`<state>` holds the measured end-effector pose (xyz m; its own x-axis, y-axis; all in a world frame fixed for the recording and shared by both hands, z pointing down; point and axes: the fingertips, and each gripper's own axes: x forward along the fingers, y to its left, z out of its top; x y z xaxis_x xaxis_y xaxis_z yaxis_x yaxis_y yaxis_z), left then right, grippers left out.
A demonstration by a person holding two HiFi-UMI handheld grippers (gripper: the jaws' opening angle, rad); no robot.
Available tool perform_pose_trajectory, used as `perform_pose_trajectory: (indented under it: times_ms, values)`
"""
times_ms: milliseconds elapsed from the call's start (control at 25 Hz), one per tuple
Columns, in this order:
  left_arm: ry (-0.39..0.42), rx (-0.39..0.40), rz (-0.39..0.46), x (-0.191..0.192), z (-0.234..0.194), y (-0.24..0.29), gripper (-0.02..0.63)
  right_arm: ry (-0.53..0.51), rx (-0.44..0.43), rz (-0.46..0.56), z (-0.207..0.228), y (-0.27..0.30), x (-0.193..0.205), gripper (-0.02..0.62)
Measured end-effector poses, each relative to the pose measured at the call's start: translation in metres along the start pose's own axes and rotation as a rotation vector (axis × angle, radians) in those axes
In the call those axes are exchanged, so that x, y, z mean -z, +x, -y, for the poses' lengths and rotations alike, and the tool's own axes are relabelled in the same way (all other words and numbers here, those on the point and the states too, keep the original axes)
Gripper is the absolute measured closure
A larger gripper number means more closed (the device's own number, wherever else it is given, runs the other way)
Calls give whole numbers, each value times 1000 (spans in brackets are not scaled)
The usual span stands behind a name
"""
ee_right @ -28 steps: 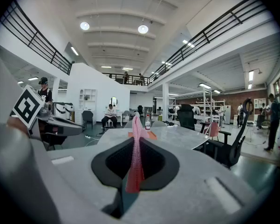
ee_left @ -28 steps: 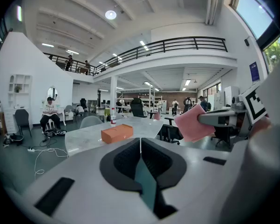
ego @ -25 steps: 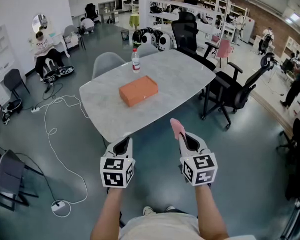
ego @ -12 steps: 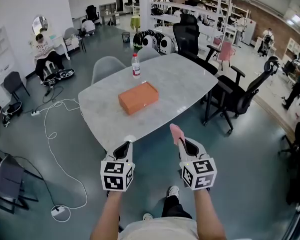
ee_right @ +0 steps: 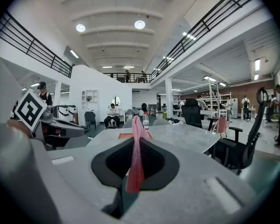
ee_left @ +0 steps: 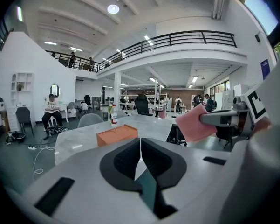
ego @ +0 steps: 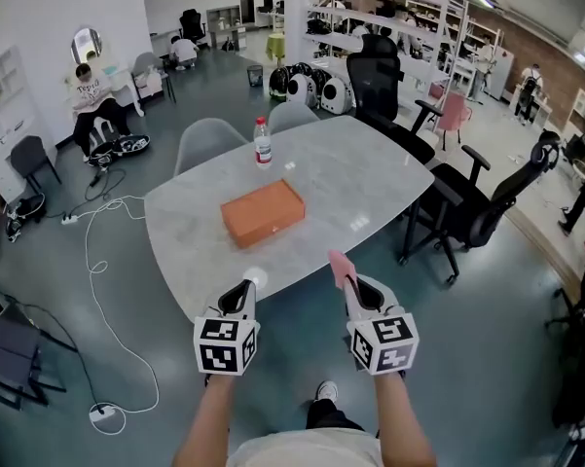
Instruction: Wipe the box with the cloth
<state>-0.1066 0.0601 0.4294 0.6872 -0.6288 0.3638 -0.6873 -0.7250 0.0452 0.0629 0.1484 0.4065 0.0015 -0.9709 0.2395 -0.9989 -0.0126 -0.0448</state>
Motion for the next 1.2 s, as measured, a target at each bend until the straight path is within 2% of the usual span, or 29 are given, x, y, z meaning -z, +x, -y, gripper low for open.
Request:
perform_pose_trajectory:
  times_ms: [360, 640, 1040, 1200]
  values:
    - [-31, -66, -10, -26, 11, 65, 589, -14, -83, -17, 62, 51, -19, 578]
    - [-53, -147, -22, -36, 2, 95, 589, -12, -149, -31, 90, 89, -27, 578]
    - [-64, -231, -42, -41, -16, 122, 589, -9, -254, -50, 102, 142, -33, 578]
    - [-81, -261, -53, -39, -34, 127, 590, -8, -297, -60, 92, 166, -36, 578]
